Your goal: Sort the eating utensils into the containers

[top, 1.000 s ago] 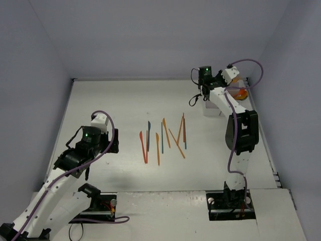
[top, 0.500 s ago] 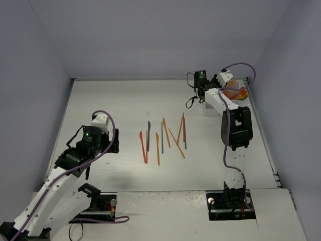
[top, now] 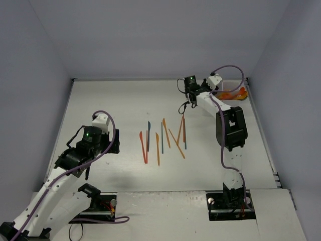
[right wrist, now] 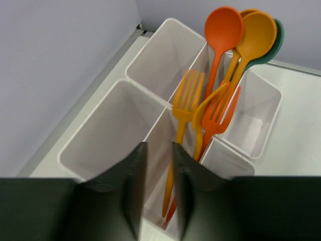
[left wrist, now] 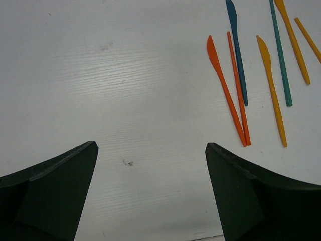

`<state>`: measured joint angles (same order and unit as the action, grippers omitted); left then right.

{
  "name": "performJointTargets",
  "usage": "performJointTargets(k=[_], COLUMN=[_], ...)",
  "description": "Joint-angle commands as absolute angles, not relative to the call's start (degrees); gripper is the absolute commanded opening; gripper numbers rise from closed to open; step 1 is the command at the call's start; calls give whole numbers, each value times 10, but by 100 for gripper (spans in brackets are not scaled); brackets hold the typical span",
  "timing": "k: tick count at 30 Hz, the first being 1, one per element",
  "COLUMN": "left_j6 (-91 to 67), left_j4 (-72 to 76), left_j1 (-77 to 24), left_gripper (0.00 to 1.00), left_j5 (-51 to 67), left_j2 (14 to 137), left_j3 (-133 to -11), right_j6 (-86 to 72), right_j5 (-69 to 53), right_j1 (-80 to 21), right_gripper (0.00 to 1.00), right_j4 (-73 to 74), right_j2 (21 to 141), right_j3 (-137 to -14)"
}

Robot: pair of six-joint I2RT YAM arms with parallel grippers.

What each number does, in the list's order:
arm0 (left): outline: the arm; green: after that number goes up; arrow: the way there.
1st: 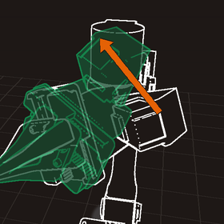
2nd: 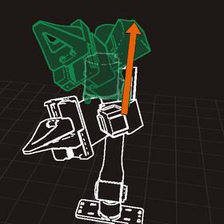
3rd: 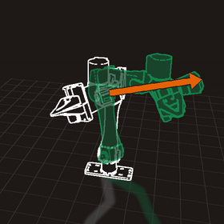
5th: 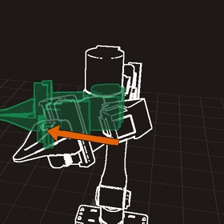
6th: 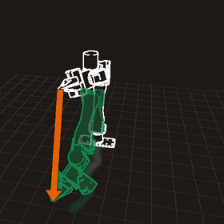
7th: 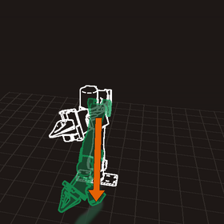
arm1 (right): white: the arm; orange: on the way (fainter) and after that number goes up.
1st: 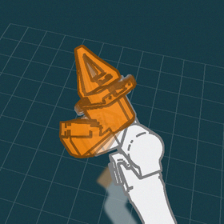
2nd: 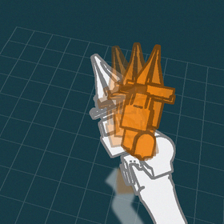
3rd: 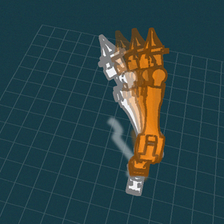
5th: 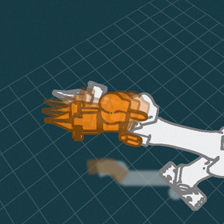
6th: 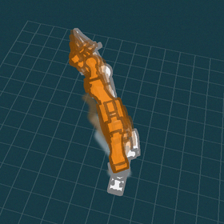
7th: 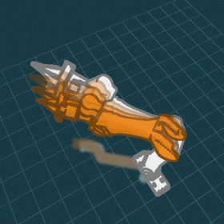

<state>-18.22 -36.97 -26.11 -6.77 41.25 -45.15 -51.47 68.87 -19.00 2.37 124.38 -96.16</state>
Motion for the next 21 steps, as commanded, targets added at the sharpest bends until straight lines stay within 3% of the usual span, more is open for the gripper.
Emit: performJointTargets(k=[1, 6, 13, 21], left_j6=[-177, -177, -175, -174], left_j4=[-335, -336, -334, -334], left_j1=[-258, -258, -258, -257], left_gripper=[87, 87, 87, 87], left_j5=[-59, -62, -62, -62], left_j2=[412, 404, 399, 406], left_j3=[-458, -458, -459, -460], right_j6=[-490, -406, -223, -209], right_j5=[705, 625, 291, 99], right_j1=[-203, -217, -219, -222], right_gripper=[30, 36, 41, 40], right_j4=[6, 5, 6, 104], right_j2=[1166, 1082, 945, 878], right_j3=[-935, -893, -791, -691])
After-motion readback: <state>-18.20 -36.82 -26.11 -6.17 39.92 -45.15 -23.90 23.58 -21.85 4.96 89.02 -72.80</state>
